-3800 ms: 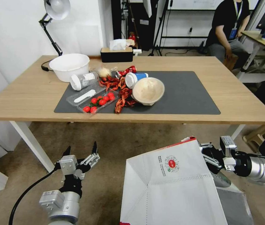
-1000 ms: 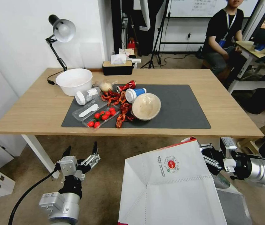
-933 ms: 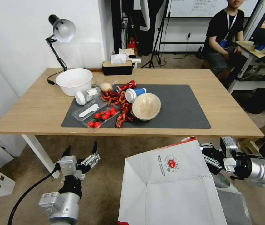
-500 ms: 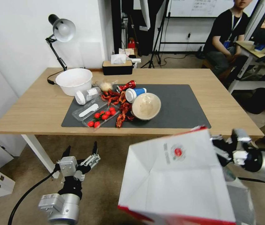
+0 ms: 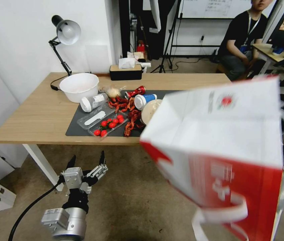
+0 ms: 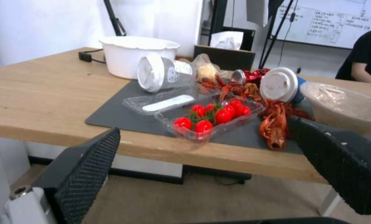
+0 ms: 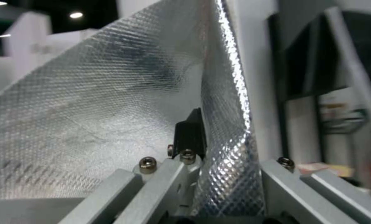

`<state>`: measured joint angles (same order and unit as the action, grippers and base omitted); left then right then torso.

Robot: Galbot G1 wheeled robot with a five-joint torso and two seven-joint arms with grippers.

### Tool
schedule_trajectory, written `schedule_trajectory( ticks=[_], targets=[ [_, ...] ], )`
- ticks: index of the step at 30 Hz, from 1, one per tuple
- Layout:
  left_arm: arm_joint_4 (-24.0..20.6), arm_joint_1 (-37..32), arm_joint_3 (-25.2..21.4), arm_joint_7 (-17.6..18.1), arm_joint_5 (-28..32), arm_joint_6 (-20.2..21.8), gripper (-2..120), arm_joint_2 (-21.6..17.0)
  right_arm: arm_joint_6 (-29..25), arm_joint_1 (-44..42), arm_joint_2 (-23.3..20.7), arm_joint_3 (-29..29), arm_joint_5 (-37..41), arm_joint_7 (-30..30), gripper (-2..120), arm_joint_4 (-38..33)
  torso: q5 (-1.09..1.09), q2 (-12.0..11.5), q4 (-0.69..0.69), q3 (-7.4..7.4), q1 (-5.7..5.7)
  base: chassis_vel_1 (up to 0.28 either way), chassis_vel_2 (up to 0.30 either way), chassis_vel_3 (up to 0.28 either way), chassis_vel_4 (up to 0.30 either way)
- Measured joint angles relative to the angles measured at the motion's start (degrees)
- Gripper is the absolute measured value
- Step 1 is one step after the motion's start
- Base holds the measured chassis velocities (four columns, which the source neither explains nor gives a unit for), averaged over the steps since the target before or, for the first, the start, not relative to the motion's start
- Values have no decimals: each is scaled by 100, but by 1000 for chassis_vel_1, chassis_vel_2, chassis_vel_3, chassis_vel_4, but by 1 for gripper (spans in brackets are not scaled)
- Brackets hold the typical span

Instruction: Pick up the food delivery bag from the floor and place it on the table.

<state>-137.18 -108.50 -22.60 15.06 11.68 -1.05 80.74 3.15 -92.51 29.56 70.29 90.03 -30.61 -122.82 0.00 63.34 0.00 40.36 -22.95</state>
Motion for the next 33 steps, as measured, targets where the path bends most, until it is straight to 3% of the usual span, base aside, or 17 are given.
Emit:
schedule_trajectory(
  ticks=[2, 3, 6, 7, 9, 10, 13, 16, 33],
  targets=[
    [-4, -29, -6, 17, 7, -29, 100, -21, -11, 89, -177, 168, 265, 897, 0, -79, 0, -2, 0, -1, 1, 0, 0, 0, 0],
    [-4, -29, -6, 17, 7, -29, 100, -21, -11, 89, -177, 168, 265, 897, 0, -79, 0, -2, 0, -1, 1, 0, 0, 0, 0],
    [-21, -49, -16, 29, 24, -45, 100, -49, 23, 413, -470, 143, 548, 2298, 0, -57, 0, -4, -1, -2, 1, 0, 0, 0, 0],
    [-21, -49, -16, 29, 24, -45, 100, -49, 23, 413, -470, 143, 548, 2298, 0, -57, 0, -4, -1, -2, 1, 0, 0, 0, 0],
    [-24, -54, -21, 28, 32, -54, 100, -58, 105, 812, -648, -185, 626, 3235, 0, 64, 0, -5, -1, -2, 2, 0, 0, 0, 0],
    [-24, -54, -21, 28, 32, -54, 100, -58, 105, 812, -648, -185, 626, 3235, 0, 64, 0, -5, -1, -2, 2, 0, 0, 0, 0],
    [-41, -78, -25, 27, 32, -75, 100, -40, 304, 1315, -783, -701, 692, 4011, 0, 217, 2, -6, 0, -3, 2, 0, 0, 0, 0],
    [-41, -89, -35, 26, 32, -94, 100, -34, 377, 1661, -843, -1068, 802, 4439, 0, 407, -1, -7, 0, -4, 3, 0, 0, 0, 0],
    [-13, -113, -46, 26, 24, -105, 100, -21, 410, 1958, -894, -1379, 1117, 4745, 0, 864, 0, -9, -1, -5, 4, 0, 0, 0, 0]
  ],
)
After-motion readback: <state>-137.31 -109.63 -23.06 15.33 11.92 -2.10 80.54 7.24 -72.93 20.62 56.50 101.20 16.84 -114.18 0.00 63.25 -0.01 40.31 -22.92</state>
